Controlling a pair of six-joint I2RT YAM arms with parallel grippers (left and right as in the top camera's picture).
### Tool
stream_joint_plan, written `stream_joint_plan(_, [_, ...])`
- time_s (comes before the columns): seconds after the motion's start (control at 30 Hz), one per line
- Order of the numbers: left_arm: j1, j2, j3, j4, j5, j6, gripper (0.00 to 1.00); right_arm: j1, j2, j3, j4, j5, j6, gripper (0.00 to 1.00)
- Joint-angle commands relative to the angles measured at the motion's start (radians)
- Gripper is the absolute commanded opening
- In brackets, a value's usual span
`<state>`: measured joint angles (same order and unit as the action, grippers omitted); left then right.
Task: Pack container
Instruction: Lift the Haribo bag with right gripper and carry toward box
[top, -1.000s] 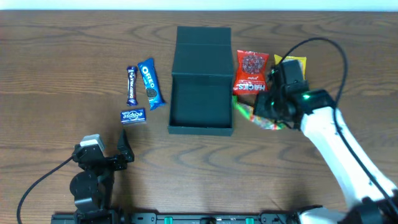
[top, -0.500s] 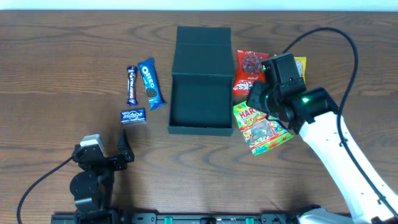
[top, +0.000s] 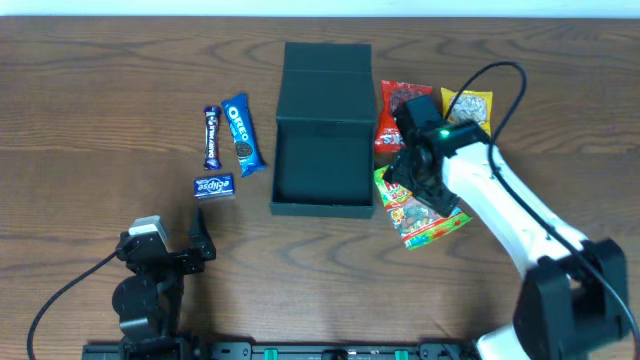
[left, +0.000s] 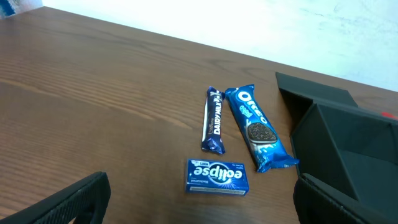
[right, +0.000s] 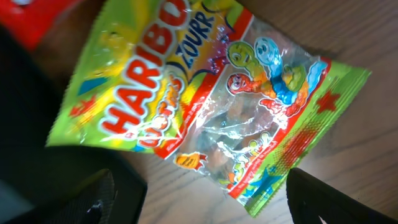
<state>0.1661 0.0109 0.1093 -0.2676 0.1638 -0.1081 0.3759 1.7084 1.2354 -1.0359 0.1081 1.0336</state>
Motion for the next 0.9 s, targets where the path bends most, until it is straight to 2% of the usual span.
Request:
stream_joint_plan(0.0, [-0.004, -0.006, -0.024, -0.008, -0.01, 0.003, 0.95, -0.021, 0.033, 0.012, 0.003, 0.012, 0.096, 0.88])
stream_joint_plan(0.3, [-0.004, -0.006, -0.024, -0.008, -0.01, 0.003, 0.95, -0.065, 0.112, -0.006, 0.061, -0.064, 0.118, 0.77])
stream_joint_plan(0.57, [-0.004, -0.006, -0.024, -0.008, -0.01, 0.003, 0.95, -0.063, 0.117, -0.08, 0.184, -0.075, 0.114, 0.74])
stream_joint_plan(0.67, [-0.004, -0.006, -0.024, -0.008, -0.01, 0.003, 0.95, -0.063, 0.117, -0.127, 0.23, -0.075, 0.114, 0.67])
stream_joint_plan(0.87, [-0.004, -0.006, -0.024, -0.008, -0.01, 0.003, 0.95, -0.063, 0.117, -0.2, 0.306, -0.075, 0.114, 0.48])
